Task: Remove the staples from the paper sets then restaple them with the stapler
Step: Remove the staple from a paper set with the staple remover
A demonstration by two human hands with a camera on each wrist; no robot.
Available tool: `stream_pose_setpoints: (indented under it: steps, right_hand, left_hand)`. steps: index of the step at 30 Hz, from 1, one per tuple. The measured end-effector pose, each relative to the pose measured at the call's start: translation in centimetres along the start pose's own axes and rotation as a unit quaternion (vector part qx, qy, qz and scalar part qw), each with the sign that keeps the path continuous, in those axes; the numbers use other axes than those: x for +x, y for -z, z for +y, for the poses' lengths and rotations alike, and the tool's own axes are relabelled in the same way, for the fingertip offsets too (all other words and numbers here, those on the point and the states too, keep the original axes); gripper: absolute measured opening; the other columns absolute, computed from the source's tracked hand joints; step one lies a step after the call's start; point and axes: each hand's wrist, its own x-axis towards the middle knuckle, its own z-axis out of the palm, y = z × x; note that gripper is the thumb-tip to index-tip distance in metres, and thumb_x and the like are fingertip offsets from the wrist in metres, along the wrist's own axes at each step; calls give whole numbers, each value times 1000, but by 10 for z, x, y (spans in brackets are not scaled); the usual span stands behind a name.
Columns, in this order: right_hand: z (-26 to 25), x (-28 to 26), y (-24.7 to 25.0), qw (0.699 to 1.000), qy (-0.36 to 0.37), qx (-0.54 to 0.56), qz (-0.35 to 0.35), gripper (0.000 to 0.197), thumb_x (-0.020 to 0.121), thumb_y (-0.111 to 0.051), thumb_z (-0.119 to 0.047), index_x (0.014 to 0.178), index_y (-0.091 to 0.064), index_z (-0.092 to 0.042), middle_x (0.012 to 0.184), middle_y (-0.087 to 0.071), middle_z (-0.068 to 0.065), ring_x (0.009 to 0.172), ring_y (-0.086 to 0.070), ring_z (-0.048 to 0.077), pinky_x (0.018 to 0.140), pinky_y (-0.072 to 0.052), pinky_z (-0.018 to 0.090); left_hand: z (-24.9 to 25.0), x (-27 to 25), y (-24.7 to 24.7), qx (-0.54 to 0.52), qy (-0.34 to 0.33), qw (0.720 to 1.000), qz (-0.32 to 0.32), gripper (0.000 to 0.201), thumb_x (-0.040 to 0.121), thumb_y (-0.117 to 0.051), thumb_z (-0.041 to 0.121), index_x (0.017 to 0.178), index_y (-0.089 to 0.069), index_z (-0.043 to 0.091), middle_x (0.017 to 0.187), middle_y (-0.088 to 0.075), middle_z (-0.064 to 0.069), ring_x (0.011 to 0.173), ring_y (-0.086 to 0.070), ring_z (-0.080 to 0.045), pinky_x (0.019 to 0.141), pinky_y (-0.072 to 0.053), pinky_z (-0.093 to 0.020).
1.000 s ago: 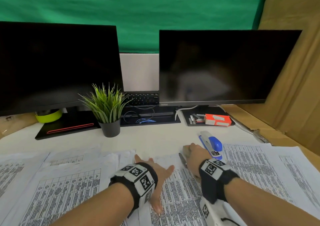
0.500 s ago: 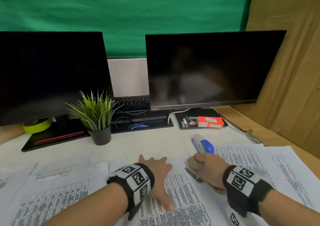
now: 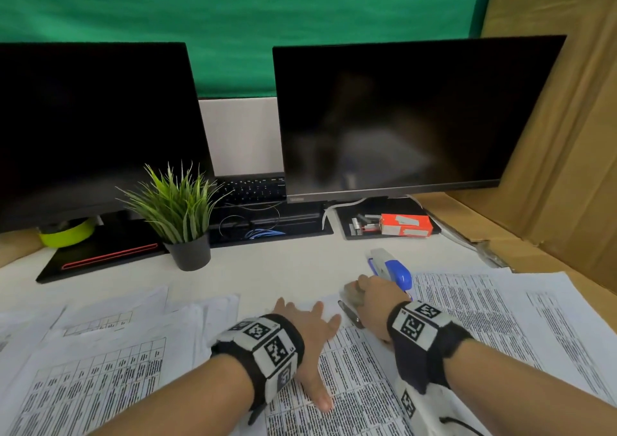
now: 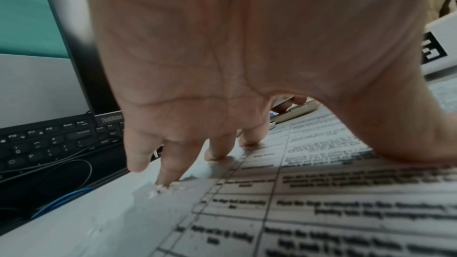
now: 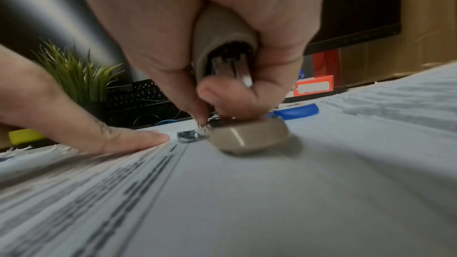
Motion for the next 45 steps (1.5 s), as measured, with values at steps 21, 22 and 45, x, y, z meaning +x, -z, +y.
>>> stream_pose_setpoints:
  steps: [21, 22, 45]
  right_hand:
    - [28, -27, 16, 997, 30, -61, -47, 23, 93, -47, -11, 115, -49, -15, 117, -59, 4, 105, -60, 22, 91, -49, 27]
    - [28, -28, 14, 997, 24, -60, -43, 22, 92, -48, -11, 114, -48, -15, 116, -59, 5, 104, -61, 24, 90, -49, 28]
    - [7, -7, 23, 989, -50, 126, 61, 35, 94, -49, -15, 128, -46, -10, 121, -58, 10, 109, -56, 27, 87, -43, 29]
  left_hand:
    - [1, -5, -1, -15, -6, 1000, 13, 121, 74, -72, 61, 153, 14, 29, 162, 16, -6, 148, -4, -37, 114, 0, -66]
    - [1, -5, -1, -14, -5, 1000, 13, 121, 74, -72, 61, 153, 13, 29, 162, 16, -6, 148, -5, -36, 114, 0, -66]
    - [-4, 4, -2, -4, -18, 1000, 7, 122, 72, -70, 67, 153, 14, 29, 161, 16, -6, 148, -9, -35, 115, -7, -64]
